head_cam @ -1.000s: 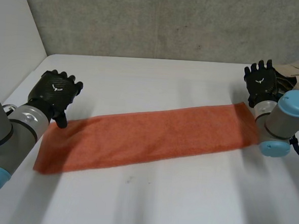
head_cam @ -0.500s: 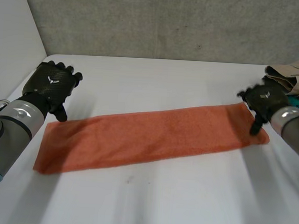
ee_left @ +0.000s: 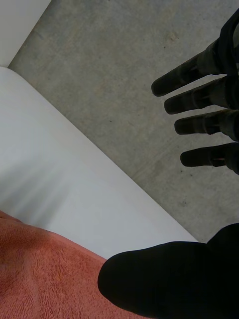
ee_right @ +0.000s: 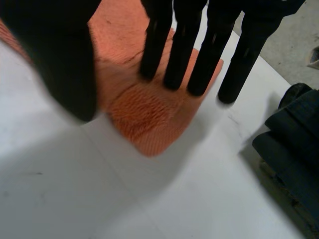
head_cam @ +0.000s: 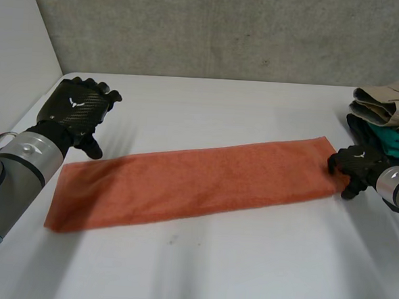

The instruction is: Fold the laundry.

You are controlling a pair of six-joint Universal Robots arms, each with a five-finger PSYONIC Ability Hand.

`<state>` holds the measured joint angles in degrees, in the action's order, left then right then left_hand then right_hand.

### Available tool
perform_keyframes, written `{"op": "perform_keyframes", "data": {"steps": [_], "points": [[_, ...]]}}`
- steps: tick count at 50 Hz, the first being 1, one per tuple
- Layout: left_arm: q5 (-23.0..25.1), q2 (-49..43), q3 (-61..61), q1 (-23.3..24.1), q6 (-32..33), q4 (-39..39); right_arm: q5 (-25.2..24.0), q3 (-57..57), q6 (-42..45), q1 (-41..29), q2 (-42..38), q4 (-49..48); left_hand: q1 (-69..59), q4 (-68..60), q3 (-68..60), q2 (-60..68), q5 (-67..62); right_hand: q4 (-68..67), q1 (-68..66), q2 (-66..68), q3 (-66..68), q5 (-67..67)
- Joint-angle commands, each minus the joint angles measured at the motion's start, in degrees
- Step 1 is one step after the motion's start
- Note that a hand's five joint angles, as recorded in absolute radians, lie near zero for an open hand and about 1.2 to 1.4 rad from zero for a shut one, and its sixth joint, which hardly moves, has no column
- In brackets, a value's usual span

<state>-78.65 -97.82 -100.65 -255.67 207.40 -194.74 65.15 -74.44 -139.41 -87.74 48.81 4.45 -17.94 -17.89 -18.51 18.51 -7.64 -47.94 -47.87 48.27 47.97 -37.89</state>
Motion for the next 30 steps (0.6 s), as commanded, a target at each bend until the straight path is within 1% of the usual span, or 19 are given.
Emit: {"op": "perform_keyframes", "data": {"steps": [1, 4, 5, 8, 9, 12, 14, 17, 20, 21, 24, 25, 28, 29, 30], "points": [[-0.10, 0.09, -0.16, 0.08, 0.03, 0.06, 6.02, -1.40, -0.60, 1.34, 0.05, -9.17, -1.53, -1.57, -0.96, 0.96, -1.83, -32.06, -32.13, 31.73, 32.03, -32.11], [-0.10, 0.35, -0.07, 0.08, 0.03, 0.06, 9.72, -2.81, 0.01, 2.84, 1.28, -11.21, -1.53, -1.57, -0.96, 0.96, -1.83, -32.06, -32.13, 31.73, 32.03, -32.11], [-0.10, 0.44, -0.07, 0.17, 0.03, 0.06, 11.30, -3.77, 0.27, 3.71, 2.85, -11.30, -1.53, -1.57, -0.96, 0.96, -1.83, -32.06, -32.13, 31.73, 32.03, -32.11], [-0.10, 1.31, -0.07, 0.17, 0.03, 0.06, 12.02, -5.53, 1.68, 5.38, 5.67, -11.22, -1.53, -1.57, -0.96, 0.96, -1.83, -32.06, -32.13, 31.73, 32.03, -32.11], [-0.10, 1.58, -0.07, 0.17, 0.03, 0.06, 12.02, -7.02, 3.42, 6.96, 7.42, -11.04, -1.53, -1.57, -0.96, 0.96, -1.83, -32.06, -32.13, 31.73, 32.03, -32.11], [-0.18, 2.81, -0.60, 0.17, -0.06, 0.15, 12.54, -8.96, 7.82, 9.60, 9.36, -10.95, -1.53, -1.57, -0.96, 0.96, -1.83, -32.06, -32.13, 31.73, 32.03, -32.11], [-0.10, 3.51, -1.21, 0.08, 0.03, 0.15, 13.25, -10.19, 13.09, 11.71, 10.51, -11.04, -1.53, -1.57, -0.96, 0.96, -1.83, -32.06, -32.13, 31.73, 32.03, -32.11], [-0.01, 4.83, -2.62, -0.01, 0.03, 0.06, 14.39, -10.46, 18.18, 12.86, 11.39, -11.30, -1.36, -1.41, -0.79, 0.79, -1.66, -32.06, -32.13, 31.73, 32.03, -32.11], [-0.01, 5.80, -3.24, -0.10, 0.03, 0.06, 15.18, -10.29, 19.08, 12.34, 13.32, -11.48, -1.36, -1.40, -0.79, 0.79, -1.66, -32.06, -32.13, 31.73, 32.03, -32.11], [-0.01, 5.98, -3.32, -0.10, 0.03, 0.06, 15.01, -10.11, 18.47, 10.94, 15.93, -11.57, -1.53, -1.57, -0.96, 0.96, -1.83, -32.06, -32.13, 31.73, 32.03, -32.11], [-0.01, 6.59, -3.68, -0.27, 0.03, 0.06, 14.48, -9.93, 17.24, 5.94, 19.11, -12.53, -1.70, -1.74, -1.12, 1.12, -2.00, -32.06, -32.13, 31.73, 32.03, -32.11], [-0.01, 6.77, -3.68, -0.27, 0.03, 0.06, 13.52, -9.76, 16.19, 1.65, 20.17, -13.93, -1.53, -1.57, -0.96, 0.96, -1.83, -32.06, -32.13, 31.73, 32.03, -32.11], [-0.01, 7.56, -3.76, -0.27, -0.06, 0.06, 11.59, -9.84, 14.96, -4.43, 20.18, -16.92, -1.53, -1.57, -0.96, 0.96, -1.83, -32.06, -32.13, 31.73, 32.03, -32.11], [-0.01, 7.73, -3.76, -0.19, -0.06, 0.06, 9.84, -10.45, 14.52, -8.63, 20.27, -19.28, -1.53, -1.57, -0.96, 0.96, -1.83, -32.06, -32.13, 31.73, 32.03, -32.11], [-0.01, 8.00, -3.76, -0.18, -0.06, 0.06, 8.87, -10.72, 14.51, -10.85, 20.35, -20.52, -1.53, -1.57, -0.96, 0.96, -1.83, -32.06, -32.13, 31.73, 32.03, -32.11]]}}
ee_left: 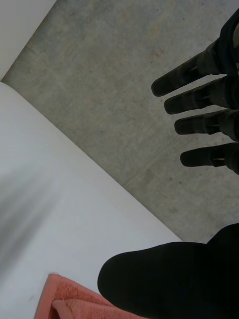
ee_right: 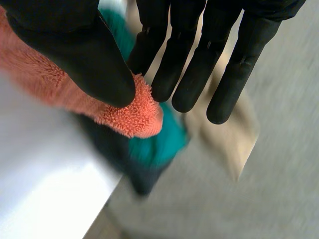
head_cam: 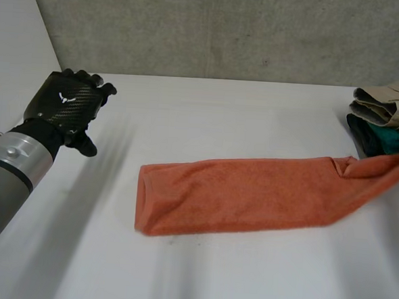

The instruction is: Fold the laundry.

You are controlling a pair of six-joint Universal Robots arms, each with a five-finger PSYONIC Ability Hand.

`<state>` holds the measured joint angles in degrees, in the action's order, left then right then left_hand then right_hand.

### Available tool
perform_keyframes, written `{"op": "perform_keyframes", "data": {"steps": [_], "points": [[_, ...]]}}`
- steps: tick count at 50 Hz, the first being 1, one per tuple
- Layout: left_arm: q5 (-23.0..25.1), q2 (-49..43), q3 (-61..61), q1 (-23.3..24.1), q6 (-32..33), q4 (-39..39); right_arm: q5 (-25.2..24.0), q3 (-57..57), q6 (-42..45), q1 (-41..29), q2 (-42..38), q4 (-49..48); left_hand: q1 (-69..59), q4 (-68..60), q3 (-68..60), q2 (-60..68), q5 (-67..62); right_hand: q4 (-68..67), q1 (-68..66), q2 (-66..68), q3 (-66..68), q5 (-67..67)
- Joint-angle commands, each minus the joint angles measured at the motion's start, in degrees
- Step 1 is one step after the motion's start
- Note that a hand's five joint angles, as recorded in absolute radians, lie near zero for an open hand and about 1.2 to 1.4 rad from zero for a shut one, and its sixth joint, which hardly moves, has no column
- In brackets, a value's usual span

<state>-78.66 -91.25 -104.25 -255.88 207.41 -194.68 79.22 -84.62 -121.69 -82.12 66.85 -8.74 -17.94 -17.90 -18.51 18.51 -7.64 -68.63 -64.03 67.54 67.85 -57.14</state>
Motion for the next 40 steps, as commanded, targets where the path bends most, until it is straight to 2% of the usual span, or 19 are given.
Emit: {"op": "perform_keyframes", "data": {"steps": [1, 2, 5, 6, 10, 18, 20, 21, 22, 24, 25, 28, 31, 32, 35, 40], "points": [[0.00, 1.78, -0.52, 0.12, -0.08, 0.00, -6.26, -0.72, -3.20, -18.85, 2.23, -8.38, -1.53, -1.57, -0.96, 0.96, -1.83, -11.37, -15.97, 12.46, 12.15, -12.86], [0.00, 2.04, -0.61, 0.12, -0.08, 0.00, -8.36, -1.16, -3.12, -23.74, 2.06, -10.31, -1.53, -1.57, -0.96, 0.96, -1.83, -11.37, -15.97, 12.46, 12.15, -12.86], [0.00, 2.57, -1.05, 0.12, -0.17, 0.00, -11.18, -1.69, -2.50, -31.15, 1.18, -12.78, -1.53, -1.57, -0.96, 0.96, -1.83, -11.37, -15.97, 12.46, 12.15, -12.86], [0.00, 2.66, -1.22, 0.21, -0.17, 0.00, -13.02, -1.60, -2.33, -35.61, -0.65, -14.09, -1.53, -1.57, -0.96, 0.96, -1.83, -11.37, -15.97, 12.46, 12.15, -12.86], [-0.09, 2.66, -1.57, 0.30, -0.17, 0.00, -15.84, -0.90, -1.98, -44.59, -7.41, -16.21, -1.53, -1.57, -0.96, 0.96, -1.83, -11.37, -15.97, 12.46, 12.15, -12.86], [0.00, 2.40, -2.89, 0.47, -0.34, -0.35, -15.68, 0.60, 3.12, -53.85, -18.15, -15.96, -1.36, -1.40, -0.79, 0.79, -1.66, -11.37, -15.97, 12.46, 12.15, -12.86], [0.00, 2.31, -2.89, 1.00, -0.34, -0.61, -15.41, 0.33, 3.91, -54.11, -18.34, -15.95, -1.36, -1.40, -0.79, 0.79, -1.66, -11.37, -15.97, 12.46, 12.15, -12.86], [0.00, 2.22, -2.81, 1.17, -0.34, -0.70, -14.80, 0.07, 3.83, -54.12, -17.90, -15.95, -1.53, -1.57, -0.96, 0.96, -1.83, 12.72, 8.12, -11.63, -11.93, 11.23], [0.00, 2.13, -2.81, 1.35, -0.34, -0.79, -14.44, -0.19, 3.39, -53.94, -17.64, -15.87, -1.53, -1.57, -0.96, 0.96, -1.83, 27.12, 22.51, -26.02, -26.33, 25.63], [0.00, 1.78, -2.54, 1.96, -0.34, -1.32, -12.87, -0.63, 2.34, -54.03, -17.11, -15.95, -1.53, -1.57, -0.96, 0.96, -1.83, 50.87, 46.27, -49.78, -50.09, 49.38], [0.00, 1.69, -2.54, 2.23, -0.34, -1.49, -10.34, -1.59, -0.02, -53.94, -15.89, -15.87, -1.53, -1.57, -0.96, 0.96, -1.83, 58.63, 54.03, -57.54, -57.85, 57.14], [0.00, 1.26, -2.11, 3.28, -0.34, -2.28, -7.16, -3.09, -5.12, -52.19, -11.41, -15.78, -1.53, -1.57, -0.96, 0.96, -1.83, 58.63, 54.03, -57.54, -57.85, 57.14], [0.00, -0.15, -1.32, 5.73, -0.34, -3.07, -4.16, -6.25, -16.79, -47.01, -3.68, -15.69, -1.53, -1.57, -0.96, 0.96, -1.83, 58.63, 54.03, -57.54, -57.85, 57.14], [-0.09, -0.50, -0.96, 6.44, -0.34, -3.34, -3.46, -7.82, -23.09, -44.73, -0.96, -15.69, -1.70, -1.73, -1.12, 1.12, -2.00, 58.63, 54.03, -57.54, -57.85, 57.14], [-0.26, -3.31, 0.44, 11.09, -0.52, -3.96, -2.93, -10.29, -33.30, -41.47, 1.78, -14.56, -1.70, -1.74, -1.13, 1.13, -2.00, 58.63, 54.03, -57.54, -57.85, 57.14], [-0.79, -8.67, 4.04, 18.57, -0.43, -4.83, -3.01, -11.88, -39.41, -36.90, 4.51, -6.21, -2.03, -2.07, -1.46, 1.46, -2.33, 58.63, 54.03, -57.54, -57.85, 57.14]]}}
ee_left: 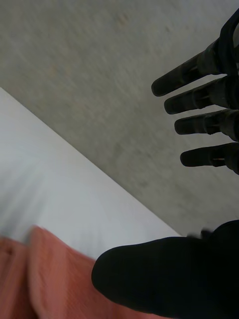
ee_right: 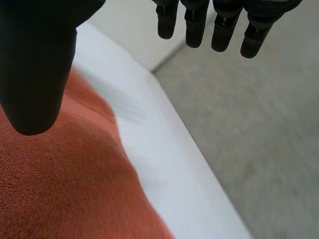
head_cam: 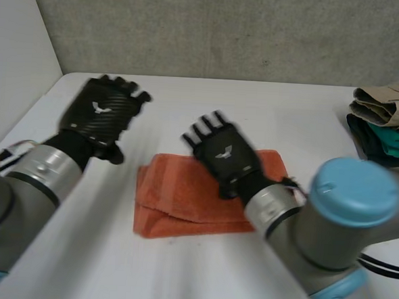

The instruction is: Fold the laundry.

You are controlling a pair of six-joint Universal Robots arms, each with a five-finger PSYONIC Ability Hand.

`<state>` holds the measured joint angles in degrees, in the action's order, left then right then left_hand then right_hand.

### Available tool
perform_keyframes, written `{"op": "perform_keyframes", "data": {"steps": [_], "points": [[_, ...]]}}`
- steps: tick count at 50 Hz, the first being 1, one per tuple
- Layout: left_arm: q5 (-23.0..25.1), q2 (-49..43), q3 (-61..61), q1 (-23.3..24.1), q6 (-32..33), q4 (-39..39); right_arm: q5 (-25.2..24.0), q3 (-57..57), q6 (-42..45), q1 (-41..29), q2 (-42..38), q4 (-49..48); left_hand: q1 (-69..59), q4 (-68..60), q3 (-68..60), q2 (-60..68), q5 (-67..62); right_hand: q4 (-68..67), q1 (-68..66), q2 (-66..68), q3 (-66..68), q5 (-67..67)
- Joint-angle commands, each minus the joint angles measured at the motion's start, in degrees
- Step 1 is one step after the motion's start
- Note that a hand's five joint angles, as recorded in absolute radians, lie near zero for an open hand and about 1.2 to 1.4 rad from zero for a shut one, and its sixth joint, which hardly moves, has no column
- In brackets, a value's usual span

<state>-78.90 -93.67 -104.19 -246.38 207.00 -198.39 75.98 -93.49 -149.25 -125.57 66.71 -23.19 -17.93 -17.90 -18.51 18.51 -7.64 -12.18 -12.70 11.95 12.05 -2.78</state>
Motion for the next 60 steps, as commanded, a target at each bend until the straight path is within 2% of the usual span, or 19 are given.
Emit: {"op": "perform_keyframes", "data": {"steps": [1, 4, 10, 12, 16, 22, 29, 36, 39, 42, 47, 50, 51, 55, 58, 60], "points": [[-0.90, -8.70, 5.48, 11.34, -0.10, -1.56, 0.22, -3.36, -11.77, 7.96, 4.92, 9.81, -2.87, -2.90, -2.30, 2.30, -3.17, 2.18, 2.70, -1.95, -2.05, 2.78], [-2.13, -12.66, 7.95, 13.55, -0.28, -2.09, 0.13, -4.59, -10.71, 11.75, 4.92, 14.74, -3.55, -3.59, -2.98, 2.98, -3.85, 2.18, 2.70, -1.95, -2.05, 2.78], [-11.00, -23.92, 15.94, 15.14, 0.16, -1.66, 0.13, -6.35, -7.55, 14.47, 3.18, 14.49, -6.41, -6.44, -5.83, 5.83, -6.71, 2.18, 2.70, -1.95, -2.05, 2.78], [-15.38, -26.90, 18.22, 15.14, 0.42, -1.31, 0.30, -6.62, -6.67, 14.92, 1.86, 13.52, -6.41, -6.45, -5.84, 5.84, -6.71, -2.09, -1.56, 2.31, 2.21, -1.49], [-20.23, -29.11, 18.68, 14.87, 0.42, -0.34, 0.57, -6.88, -4.30, 15.97, -0.61, 11.85, -6.41, -6.45, -5.84, 5.84, -6.71, -13.53, -13.00, 13.75, 13.65, -12.93], [-21.83, -28.68, 15.78, 15.05, 0.25, 1.51, 0.57, -6.44, -1.40, 16.76, -3.77, 9.48, -7.92, -7.95, -7.34, 7.34, -8.21, -29.00, -28.47, 29.22, 29.12, -28.40], [-21.91, -23.23, 8.93, 15.31, -0.63, 4.49, 0.83, -6.53, 3.07, 20.62, -4.66, 5.70, -14.99, -15.02, -14.41, 14.41, -15.28, -67.75, -67.23, 67.98, 67.88, -67.15], [-22.00, -16.20, 3.65, 15.49, -1.07, 6.34, 1.53, -5.13, 12.82, 21.16, -3.08, 5.52, -15.83, -15.86, -15.25, 15.25, -16.13, -67.82, -67.30, 68.05, 67.95, -67.22], [-22.00, -13.05, 2.60, 14.96, -1.16, 6.43, 1.45, -3.98, 16.96, 19.84, -1.76, 5.52, -16.34, -16.37, -15.76, 15.76, -16.63, -67.82, -67.30, 68.05, 67.95, -67.22], [-21.83, -8.66, 1.63, 13.22, -1.25, 6.52, 1.27, -1.53, 20.57, 15.02, -0.18, 5.08, -16.17, -16.20, -15.59, 15.59, -16.47, -67.82, -67.30, 68.05, 67.95, -67.22], [-21.47, -2.49, 0.40, 9.34, -1.51, 6.43, 0.40, 3.75, 22.51, 2.28, -0.96, 0.78, -16.00, -16.03, -15.42, 15.42, -16.30, -67.82, -67.30, 68.05, 67.95, -67.22], [-21.39, 0.32, -0.04, 7.41, -1.86, 6.34, -1.80, 4.55, 22.77, -3.70, -2.89, -2.29, -15.50, -15.53, -14.92, 14.92, -15.80, -67.82, -67.30, 68.05, 67.95, -67.22], [-21.30, 0.94, -0.22, 6.88, -1.95, 6.34, -3.98, 4.37, 23.04, -5.89, -4.55, -3.08, -15.50, -15.53, -14.92, 14.92, -15.79, -67.82, -67.30, 68.05, 67.95, -67.22], [-21.21, 2.44, -1.27, 3.46, -2.04, 5.99, -9.87, 3.41, 23.48, -9.77, -9.91, -2.74, -14.32, -14.35, -13.74, 13.74, -14.62, -67.82, -67.30, 68.05, 67.95, -67.22], [-21.12, 2.35, -1.36, 2.31, -2.12, 5.64, -11.21, 2.79, 23.30, -10.57, -11.51, -2.65, -14.32, -14.35, -13.74, 13.74, -14.61, -67.82, -67.30, 68.05, 67.95, -67.22], [-21.04, 2.09, -0.93, 2.22, -2.65, 5.20, -10.77, 2.96, 22.43, -10.39, -11.07, -2.30, -13.15, -13.18, -12.57, 12.57, -13.45, -53.34, -52.82, 53.57, 53.47, -52.74]]}}
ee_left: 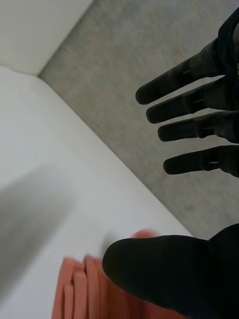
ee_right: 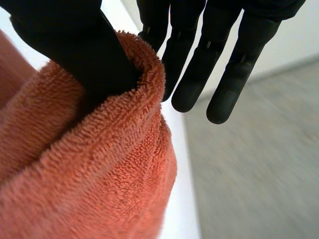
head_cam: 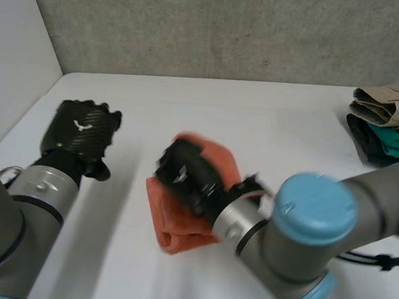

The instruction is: Fold the laundry.

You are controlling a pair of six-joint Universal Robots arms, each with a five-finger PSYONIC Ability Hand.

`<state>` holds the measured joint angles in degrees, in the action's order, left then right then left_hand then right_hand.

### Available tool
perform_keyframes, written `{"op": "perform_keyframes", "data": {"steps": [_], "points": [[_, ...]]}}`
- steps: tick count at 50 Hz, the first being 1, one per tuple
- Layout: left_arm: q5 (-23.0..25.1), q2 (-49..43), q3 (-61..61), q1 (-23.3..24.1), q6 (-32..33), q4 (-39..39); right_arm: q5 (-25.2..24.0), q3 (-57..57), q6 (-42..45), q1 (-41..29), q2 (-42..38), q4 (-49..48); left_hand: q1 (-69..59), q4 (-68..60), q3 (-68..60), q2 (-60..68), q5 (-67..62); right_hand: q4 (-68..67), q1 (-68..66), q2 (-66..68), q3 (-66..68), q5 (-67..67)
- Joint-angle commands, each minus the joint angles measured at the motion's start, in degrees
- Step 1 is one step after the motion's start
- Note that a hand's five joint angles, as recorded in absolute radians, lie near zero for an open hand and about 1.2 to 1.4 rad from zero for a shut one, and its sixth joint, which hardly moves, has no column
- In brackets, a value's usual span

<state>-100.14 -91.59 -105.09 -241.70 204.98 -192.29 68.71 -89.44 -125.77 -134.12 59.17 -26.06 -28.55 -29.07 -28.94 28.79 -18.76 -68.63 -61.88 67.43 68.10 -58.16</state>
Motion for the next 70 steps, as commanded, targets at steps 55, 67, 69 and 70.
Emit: {"op": "perform_keyframes", "data": {"steps": [55, 67, 69, 70], "points": [[-6.73, -20.83, 14.48, 11.96, -13.11, 4.90, 9.16, 16.16, -31.38, 12.57, -4.08, 32.24, 18.34, 18.85, 18.72, -18.58, 18.55, 58.63, 51.88, -57.43, -58.10, 58.16], [12.41, -14.67, 25.46, 10.03, -13.03, 8.41, 15.58, -5.38, -30.06, 5.36, 7.01, 14.73, 18.55, 19.07, 18.94, -18.79, 18.76, 58.63, 51.88, -57.43, -58.10, 58.16], [17.32, -14.94, 26.69, 8.98, -13.03, 10.25, 15.67, -8.19, -30.06, 3.96, 6.66, 11.40, 18.55, 19.07, 18.94, -18.79, 18.76, 58.63, 51.88, -57.43, -58.10, 58.16], [22.74, -15.20, 28.26, 7.58, -13.03, 12.44, 15.67, -8.81, -30.15, 3.52, 6.40, 10.17, 18.55, 19.07, 18.94, -18.79, 18.76, 58.63, 51.88, -57.43, -58.10, 58.16]]}}
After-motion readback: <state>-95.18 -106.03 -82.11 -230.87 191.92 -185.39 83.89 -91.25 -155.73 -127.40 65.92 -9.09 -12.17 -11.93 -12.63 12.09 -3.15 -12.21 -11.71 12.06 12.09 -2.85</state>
